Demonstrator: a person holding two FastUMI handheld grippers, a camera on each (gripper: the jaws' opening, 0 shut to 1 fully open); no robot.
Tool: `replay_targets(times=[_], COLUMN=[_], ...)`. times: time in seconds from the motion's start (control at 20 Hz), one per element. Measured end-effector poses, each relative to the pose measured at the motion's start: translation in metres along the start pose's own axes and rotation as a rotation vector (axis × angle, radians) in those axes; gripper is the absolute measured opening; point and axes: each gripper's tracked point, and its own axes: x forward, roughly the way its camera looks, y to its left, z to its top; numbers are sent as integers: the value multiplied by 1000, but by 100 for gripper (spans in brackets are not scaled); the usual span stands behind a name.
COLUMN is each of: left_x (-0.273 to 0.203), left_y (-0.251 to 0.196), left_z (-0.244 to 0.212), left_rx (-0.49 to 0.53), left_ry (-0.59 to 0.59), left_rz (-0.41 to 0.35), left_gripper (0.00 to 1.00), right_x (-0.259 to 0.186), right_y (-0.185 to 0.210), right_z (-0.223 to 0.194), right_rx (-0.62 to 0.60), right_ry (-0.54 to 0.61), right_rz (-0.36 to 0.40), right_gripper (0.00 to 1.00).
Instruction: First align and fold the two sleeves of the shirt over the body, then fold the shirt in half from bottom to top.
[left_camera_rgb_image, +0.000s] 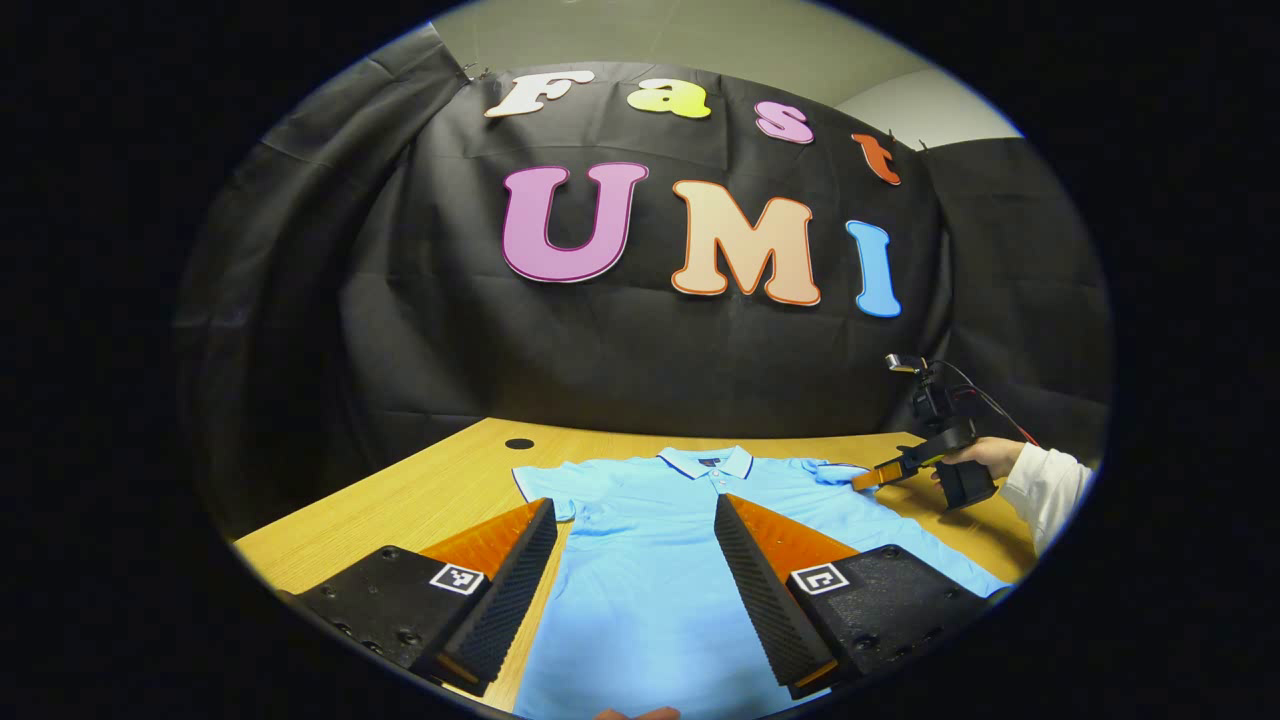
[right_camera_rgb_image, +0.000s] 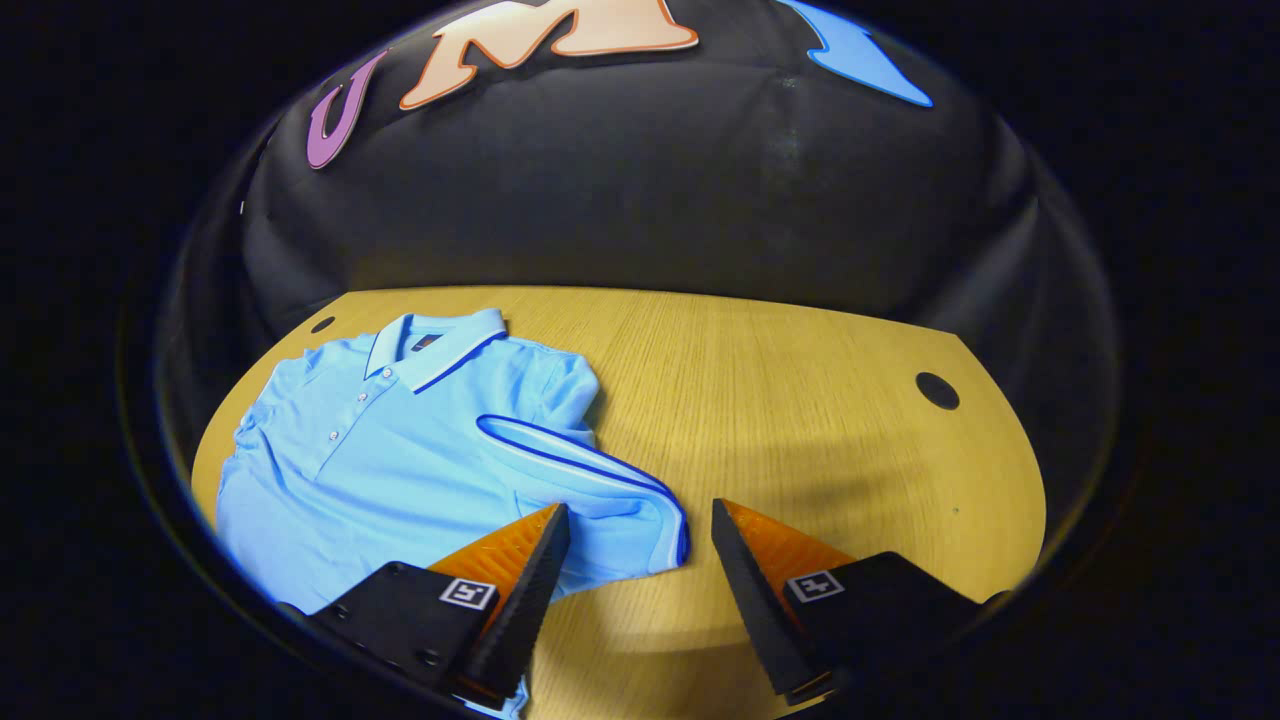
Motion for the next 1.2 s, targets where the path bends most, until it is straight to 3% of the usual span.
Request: replay_targets(times=[0.05, 0.1, 0.15, 0.3, 0.35, 0.4, 0.45, 0.7, 0.9, 1.2], left_x=[0, 0, 0, 2, 2, 0, 1, 0, -1, -1], left_y=[1, -1, -3, -6, -6, -7, -6, -7, -8, -7], left_z=[1, 0, 0, -3, -4, -5, -4, -3, -1, -3], left_rx=[-1, -3, -5, -17, -20, -21, -22, -21, -21, -25], left_ry=[-1, -3, -1, 9, 13, 16, 16, 9, 8, 11], left_rz=[2, -2, -8, -18, -20, -20, -20, -21, -23, -23], left_gripper=[95, 95, 95, 95, 95, 95, 95, 95, 95, 95], right_x=[0, 1, 2, 2, 1, 0, -3, -19, -34, -42], right_y=[0, 0, 1, 4, 2, 4, 10, 37, 78, 148], right_z=[1, 2, 2, 8, 12, 17, 22, 47, 68, 76], right_rx=[8, 13, 19, 50, 70, 92, 113, 148, 217, 165], right_ry=[-4, -10, -12, -20, -35, -47, -58, -123, -160, -177], right_rz=[-7, -10, -10, -9, -20, -15, 4, 69, 175, 287], right_gripper=[82, 70, 65, 30, 24, 8, 4, 2, 2, 2])
